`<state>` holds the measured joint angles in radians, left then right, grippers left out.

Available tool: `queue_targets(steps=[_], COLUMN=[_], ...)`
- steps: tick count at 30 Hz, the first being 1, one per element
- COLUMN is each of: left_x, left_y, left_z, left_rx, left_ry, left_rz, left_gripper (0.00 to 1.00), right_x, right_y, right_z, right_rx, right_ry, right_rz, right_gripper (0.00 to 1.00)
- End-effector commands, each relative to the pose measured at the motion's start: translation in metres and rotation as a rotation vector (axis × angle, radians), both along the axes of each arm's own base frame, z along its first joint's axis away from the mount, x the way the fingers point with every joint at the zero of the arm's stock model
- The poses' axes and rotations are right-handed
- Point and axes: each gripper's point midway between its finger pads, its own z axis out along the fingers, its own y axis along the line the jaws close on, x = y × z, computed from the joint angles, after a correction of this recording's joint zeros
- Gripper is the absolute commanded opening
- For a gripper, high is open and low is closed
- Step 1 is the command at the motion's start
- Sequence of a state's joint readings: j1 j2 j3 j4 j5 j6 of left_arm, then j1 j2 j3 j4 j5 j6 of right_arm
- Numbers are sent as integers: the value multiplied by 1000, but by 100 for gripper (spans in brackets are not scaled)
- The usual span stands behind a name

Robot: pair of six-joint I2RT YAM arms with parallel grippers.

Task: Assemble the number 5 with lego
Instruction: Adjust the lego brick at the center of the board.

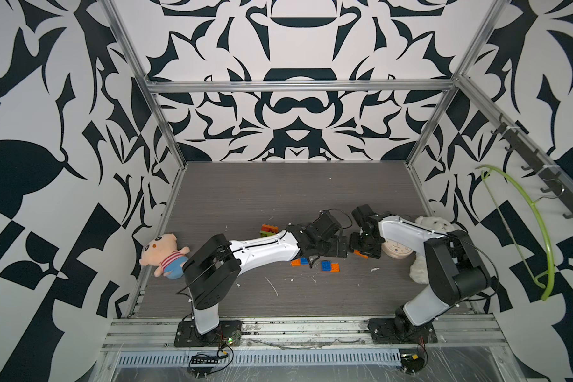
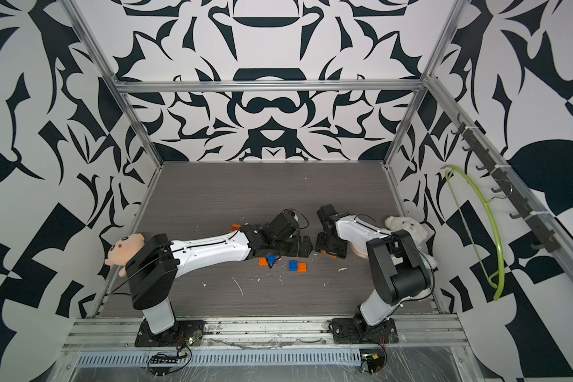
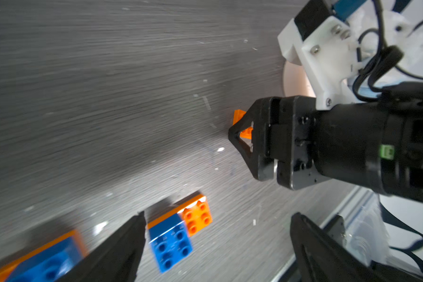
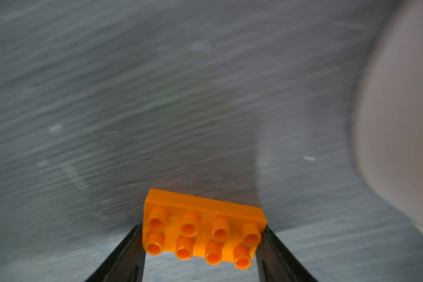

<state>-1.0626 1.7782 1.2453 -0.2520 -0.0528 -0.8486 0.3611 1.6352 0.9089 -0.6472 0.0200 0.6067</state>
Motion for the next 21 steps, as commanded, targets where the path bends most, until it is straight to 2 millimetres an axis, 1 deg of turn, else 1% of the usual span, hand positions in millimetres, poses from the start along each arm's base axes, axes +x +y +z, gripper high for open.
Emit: queue_targets(steps=[1,4,6,8,10,13,17,19,21], left_x=[9,9,8,7,7,8,9,9,9], left_y=[28,48,56,61,62,61,56,54,54], left_z=[14,13,13,13,13,13,13,14,13], left_rx=[9,14,14,16,20,18,17,15,15], left_ry=[-56,-71,-79,-83,-86,-85,-83,-83,-83], left_rz=[117,180,201,211,215,213,204,199,198], left_gripper=[99,99,99,99,99,99,99,99,99], right_x=[-7,-4,-2,1,3,5,4,3,4], right_y=[23,31,32,33,32,32,36,34,39], right_z=[-8,-12,-13,-11,-7,-1,4,5,5], right_rx=[-40,-55,-57,-59,-68,-60,-16,-11,20], right_ry=[46,55,59,57,48,32,7,1,-8], right_rz=[163,210,219,224,209,147,40,-23,-56], right_gripper=[64,65,67,72,77,81,84,85,85])
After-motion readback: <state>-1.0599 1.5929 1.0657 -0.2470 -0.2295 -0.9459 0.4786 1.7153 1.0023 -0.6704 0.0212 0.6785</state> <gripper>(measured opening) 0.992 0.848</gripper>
